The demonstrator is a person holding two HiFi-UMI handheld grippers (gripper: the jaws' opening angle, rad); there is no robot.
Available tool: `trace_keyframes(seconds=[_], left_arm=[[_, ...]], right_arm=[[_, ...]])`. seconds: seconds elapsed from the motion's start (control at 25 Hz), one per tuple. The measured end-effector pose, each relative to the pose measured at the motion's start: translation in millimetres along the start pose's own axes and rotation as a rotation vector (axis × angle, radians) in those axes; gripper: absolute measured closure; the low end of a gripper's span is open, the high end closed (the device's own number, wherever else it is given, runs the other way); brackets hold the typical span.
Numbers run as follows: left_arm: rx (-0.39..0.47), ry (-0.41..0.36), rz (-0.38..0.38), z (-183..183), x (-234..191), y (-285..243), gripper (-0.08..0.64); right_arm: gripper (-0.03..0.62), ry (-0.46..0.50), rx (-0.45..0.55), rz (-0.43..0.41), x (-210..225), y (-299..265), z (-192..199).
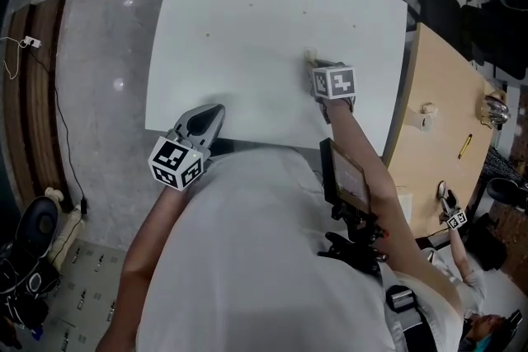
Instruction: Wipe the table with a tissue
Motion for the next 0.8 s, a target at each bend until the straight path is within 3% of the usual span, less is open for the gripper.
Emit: trace_keyframes(seconds=[0.16, 0.52, 0.68, 0.8], left_arm=[[-0.009, -0.017, 0.029, -9.3, -11.4, -0.3, 0.554], [-0.045, -0.055, 0.096, -25.4, -34.0, 4.0, 0.554], [-0.038, -0.073, 0.114, -32.2, -37.8, 0.2, 0.554], [-0.032, -0.071, 0.108, -31.6, -45.2, 3.8, 0.554]], right_arm=[[0.532, -0.029, 0.014, -0.075, -38.6, -3.3, -1.4], [0.531, 0.092, 0.019, -0.295, -149.1, -11.5, -4.8], [0.531, -0.002, 0.15, -0.406, -165.9, 3.2, -21.2], [0.531, -0.024, 0.191, -0.442, -168.2, 6.1, -36.7]])
Point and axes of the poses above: the fingertips, and each gripper's own axes: y backward along the fingers, x to its right, z out of its underside, the point moved 4 cm from there along y, backward along the fingers, and after that the axes turned 6 degrees about z, right-handed, at the moved point
